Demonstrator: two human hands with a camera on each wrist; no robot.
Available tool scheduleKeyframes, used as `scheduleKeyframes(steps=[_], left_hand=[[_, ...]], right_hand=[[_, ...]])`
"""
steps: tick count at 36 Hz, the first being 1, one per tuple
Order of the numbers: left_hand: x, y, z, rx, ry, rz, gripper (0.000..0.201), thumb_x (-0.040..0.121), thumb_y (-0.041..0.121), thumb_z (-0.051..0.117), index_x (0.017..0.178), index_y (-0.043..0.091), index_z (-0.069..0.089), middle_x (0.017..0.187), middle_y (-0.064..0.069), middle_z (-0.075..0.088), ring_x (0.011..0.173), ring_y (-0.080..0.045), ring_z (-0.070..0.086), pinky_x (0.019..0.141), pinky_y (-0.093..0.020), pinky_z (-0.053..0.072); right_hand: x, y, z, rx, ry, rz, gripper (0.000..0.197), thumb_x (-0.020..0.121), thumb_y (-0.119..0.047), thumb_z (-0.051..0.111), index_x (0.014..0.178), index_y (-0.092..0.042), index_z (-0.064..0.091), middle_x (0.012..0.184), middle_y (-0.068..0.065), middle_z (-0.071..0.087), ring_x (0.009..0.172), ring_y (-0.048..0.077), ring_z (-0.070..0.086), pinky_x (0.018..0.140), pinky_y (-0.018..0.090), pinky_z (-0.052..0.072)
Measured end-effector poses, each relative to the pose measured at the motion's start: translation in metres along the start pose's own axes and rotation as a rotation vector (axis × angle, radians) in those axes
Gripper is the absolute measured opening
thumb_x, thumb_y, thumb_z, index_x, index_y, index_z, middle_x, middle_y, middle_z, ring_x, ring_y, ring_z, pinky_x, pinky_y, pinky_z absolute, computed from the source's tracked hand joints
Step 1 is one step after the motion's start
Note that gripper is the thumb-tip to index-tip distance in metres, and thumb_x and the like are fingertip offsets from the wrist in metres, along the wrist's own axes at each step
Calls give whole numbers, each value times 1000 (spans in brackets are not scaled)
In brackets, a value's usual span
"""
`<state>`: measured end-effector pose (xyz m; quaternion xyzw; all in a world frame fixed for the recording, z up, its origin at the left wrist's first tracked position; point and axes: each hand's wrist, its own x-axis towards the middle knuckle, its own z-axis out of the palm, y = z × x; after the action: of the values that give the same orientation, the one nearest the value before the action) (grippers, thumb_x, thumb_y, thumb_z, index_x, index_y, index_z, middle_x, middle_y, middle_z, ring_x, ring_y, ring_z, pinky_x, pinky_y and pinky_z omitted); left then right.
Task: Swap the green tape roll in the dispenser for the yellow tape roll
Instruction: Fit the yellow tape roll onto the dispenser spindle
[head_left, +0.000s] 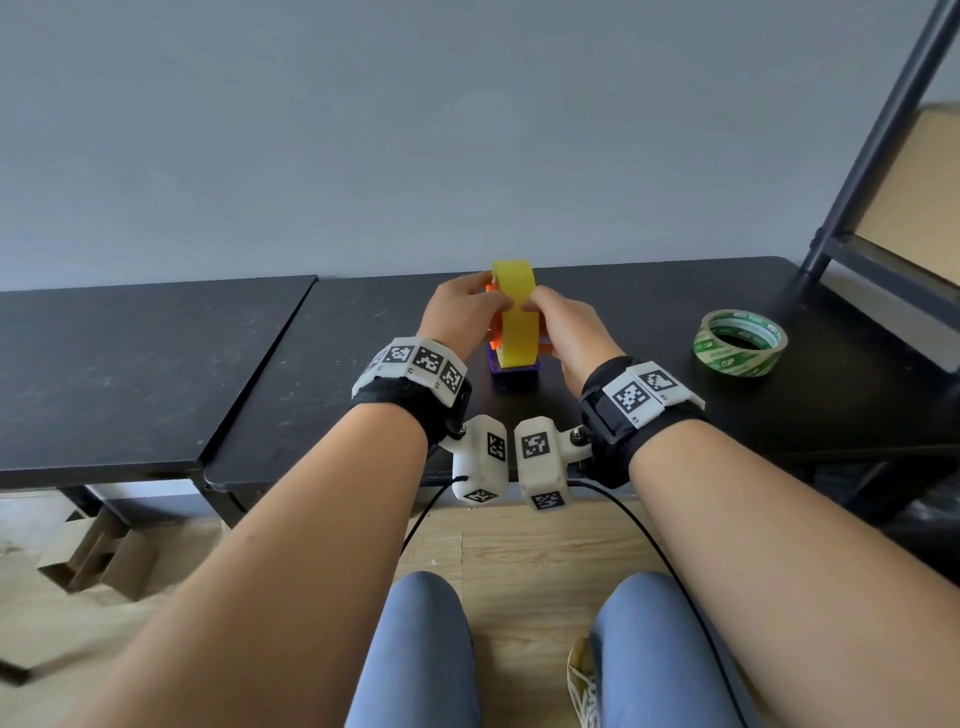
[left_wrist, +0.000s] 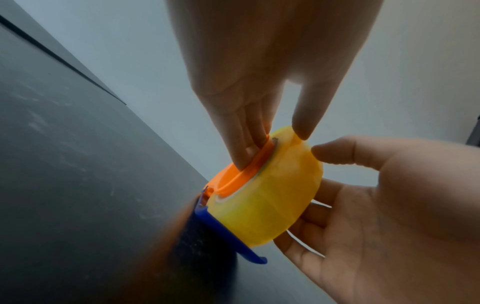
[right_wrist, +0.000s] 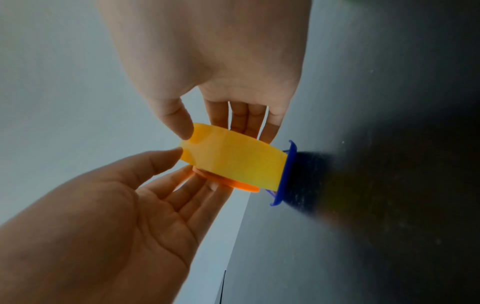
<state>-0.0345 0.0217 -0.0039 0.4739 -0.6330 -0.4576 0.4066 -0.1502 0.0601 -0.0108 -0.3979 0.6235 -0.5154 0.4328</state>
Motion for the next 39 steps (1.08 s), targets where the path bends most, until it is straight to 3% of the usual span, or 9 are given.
scheduleKeyframes(steps=[5, 8, 13, 17, 19, 26, 30, 35, 39], left_hand=[[4, -2, 3, 24, -12, 8, 19, 86, 9, 56, 84, 23, 69, 80, -6, 65, 75, -22, 60, 91, -51, 56], [6, -2, 4, 38, -4, 8, 17, 89, 14, 57, 98, 19, 70, 83, -8, 65, 78, -24, 61, 91, -51, 56], [9, -2, 5, 82, 33, 23, 25, 94, 21, 55, 113, 11, 68, 86, -8, 66, 79, -22, 62, 89, -48, 58], [9, 1, 8, 148, 98, 19, 39, 94, 30, 54, 128, 11, 60, 114, -15, 69, 94, -27, 68, 91, -46, 57], [8, 2, 10, 149, 129, 5, 43, 92, 34, 55, 130, 15, 58, 122, -14, 67, 105, -30, 67, 90, -47, 57], [4, 3, 11, 164, 159, 9, 39, 92, 40, 52, 123, 18, 59, 117, -12, 68, 98, -29, 69, 85, -46, 59], [3, 4, 8, 103, 144, -26, 37, 89, 34, 56, 121, 19, 62, 115, -8, 68, 94, -25, 69, 85, -45, 60], [2, 3, 5, 22, 70, -57, 47, 80, 17, 60, 127, 17, 60, 112, -13, 68, 85, -22, 66, 86, -44, 60], [3, 1, 5, -2, 59, -60, 48, 85, 15, 63, 132, 16, 58, 124, -13, 64, 96, -25, 67, 88, -41, 59]], right_hand=[[2, 3, -3, 12, 7, 7, 23, 71, -32, 56, 84, -16, 67, 121, 21, 66, 112, 36, 63, 100, 53, 50], [3, 4, -4, 23, 10, 15, 23, 68, -31, 56, 83, -16, 65, 123, 20, 64, 114, 35, 61, 101, 52, 49], [4, 5, -5, 39, -5, 7, 12, 79, -24, 55, 84, -15, 63, 124, 19, 63, 116, 34, 60, 102, 51, 49], [5, 5, -6, 41, -15, 8, 10, 82, -19, 54, 85, -14, 63, 123, 18, 63, 114, 33, 60, 101, 50, 49], [6, 5, -6, 37, -14, 12, 13, 81, -17, 54, 89, -12, 63, 124, 18, 62, 114, 33, 60, 101, 50, 49], [2, 4, -4, 8, 13, 31, 33, 75, -22, 54, 102, -8, 64, 126, 22, 61, 115, 36, 60, 101, 51, 49], [-1, 3, -1, 5, 26, 51, 42, 74, -23, 55, 110, -5, 64, 127, 23, 61, 115, 37, 60, 102, 52, 48], [-3, 3, -1, 21, 35, 62, 36, 69, -25, 55, 99, -7, 65, 128, 24, 60, 117, 38, 60, 102, 55, 47], [-3, 4, -2, 31, 25, 46, 15, 78, -23, 53, 86, -15, 62, 128, 23, 60, 117, 37, 59, 103, 53, 47]])
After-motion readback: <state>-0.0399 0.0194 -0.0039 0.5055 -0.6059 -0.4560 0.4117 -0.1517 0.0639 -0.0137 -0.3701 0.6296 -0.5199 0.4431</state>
